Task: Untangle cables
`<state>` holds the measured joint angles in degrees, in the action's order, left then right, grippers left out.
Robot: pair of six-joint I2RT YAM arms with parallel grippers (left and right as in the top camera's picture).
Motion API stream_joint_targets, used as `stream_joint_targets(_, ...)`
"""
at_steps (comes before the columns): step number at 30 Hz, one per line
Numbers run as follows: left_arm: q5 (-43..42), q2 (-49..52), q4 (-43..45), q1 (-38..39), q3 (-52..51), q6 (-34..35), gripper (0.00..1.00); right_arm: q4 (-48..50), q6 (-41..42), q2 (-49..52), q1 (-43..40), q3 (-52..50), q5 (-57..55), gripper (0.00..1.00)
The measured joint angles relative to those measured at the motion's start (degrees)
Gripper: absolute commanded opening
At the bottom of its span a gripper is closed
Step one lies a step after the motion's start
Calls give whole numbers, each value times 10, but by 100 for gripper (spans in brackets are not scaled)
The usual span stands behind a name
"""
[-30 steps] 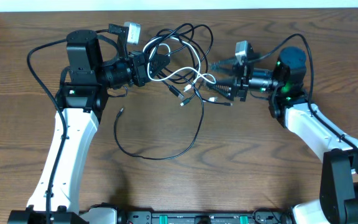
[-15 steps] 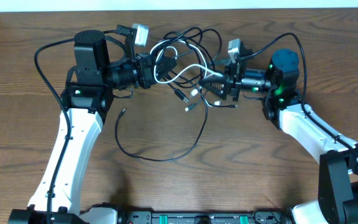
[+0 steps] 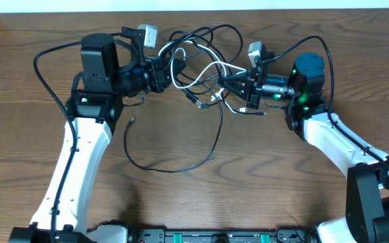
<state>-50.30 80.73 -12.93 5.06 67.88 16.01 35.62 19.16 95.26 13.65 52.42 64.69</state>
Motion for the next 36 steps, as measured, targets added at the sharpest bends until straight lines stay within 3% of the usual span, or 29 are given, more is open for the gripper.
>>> stream_joint_targets(9,103,0,-77,-18,0,-41,8,-116,-1,0,-81,0,37,1)
stream_joint_targets(15,117,0,-111,-43,0,-141,8,-249,-20,-1,-147,3,70,1)
stream_joint_targets(23,165,0,-158,-65,0,-309,16,-382,-91,-1,-216,3,66,1)
stream_joint_targets(29,251,-1,-167,-71,0,-343,17,-441,-127,-1,-239,3,26,1)
stream_joint_targets(34,272,-1,-167,-69,0,-351,17,-442,-140,-1,-239,3,12,1)
stream_joint_targets(36,274,-1,-167,-67,0,-354,17,-442,-142,-1,-239,3,10,43)
